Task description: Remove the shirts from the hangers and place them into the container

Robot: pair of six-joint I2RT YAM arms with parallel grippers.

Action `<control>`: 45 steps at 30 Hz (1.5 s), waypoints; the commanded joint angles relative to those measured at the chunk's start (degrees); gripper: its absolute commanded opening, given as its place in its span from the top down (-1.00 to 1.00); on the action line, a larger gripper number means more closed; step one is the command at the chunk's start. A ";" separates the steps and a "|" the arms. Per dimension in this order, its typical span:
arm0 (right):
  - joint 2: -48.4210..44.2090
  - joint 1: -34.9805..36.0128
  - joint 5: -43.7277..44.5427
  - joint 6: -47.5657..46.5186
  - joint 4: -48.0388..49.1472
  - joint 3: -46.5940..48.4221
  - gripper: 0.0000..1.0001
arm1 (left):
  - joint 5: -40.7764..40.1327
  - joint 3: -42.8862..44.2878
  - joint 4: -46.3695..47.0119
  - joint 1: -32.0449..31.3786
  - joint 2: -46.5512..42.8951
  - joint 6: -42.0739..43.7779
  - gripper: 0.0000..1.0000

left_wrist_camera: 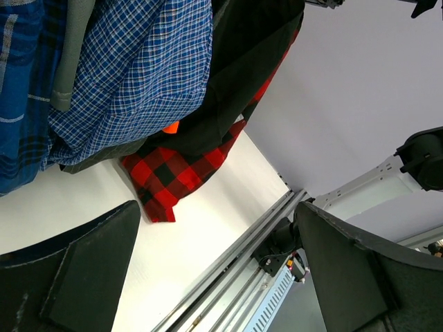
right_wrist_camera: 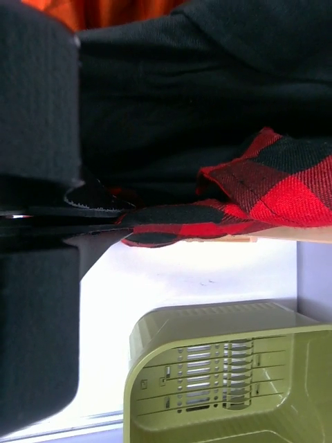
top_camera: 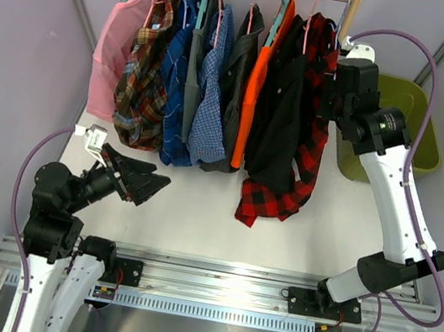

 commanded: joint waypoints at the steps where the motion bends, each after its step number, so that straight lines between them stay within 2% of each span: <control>1: -3.41 -0.10 1.56 -0.62 5.99 0.07 1.00 | -0.35 0.92 0.43 -0.15 -0.82 0.77 -0.98; 8: -6.13 -0.10 1.39 -4.48 16.70 -0.11 1.00 | -0.35 0.57 0.60 -0.15 -1.00 0.77 -0.98; 14: -6.05 -0.10 -1.42 -6.33 22.07 1.12 1.00 | -0.88 0.39 0.52 -0.15 -1.17 0.95 -0.98; 21: -13.68 -0.10 -4.77 -7.12 34.11 -8.87 1.00 | -1.23 0.04 0.43 -0.15 -0.82 1.48 -0.98; 25: -16.41 -0.01 -5.29 -8.18 36.93 -10.30 1.00 | -0.88 -0.83 1.92 -0.15 -0.21 0.95 -0.98; 34: -19.67 -0.01 -7.23 -7.04 34.57 -9.43 1.00 | -1.14 -1.54 1.92 -0.15 -0.73 0.60 -0.98; 39: -22.74 -0.10 -2.66 -4.23 22.19 -8.62 1.00 | -1.41 -1.19 1.57 -0.15 -0.82 0.69 -0.98; 45: -34.78 -0.10 -1.86 1.30 9.36 -15.40 1.00 | -0.62 1.71 3.24 -0.15 -0.38 -0.63 -0.98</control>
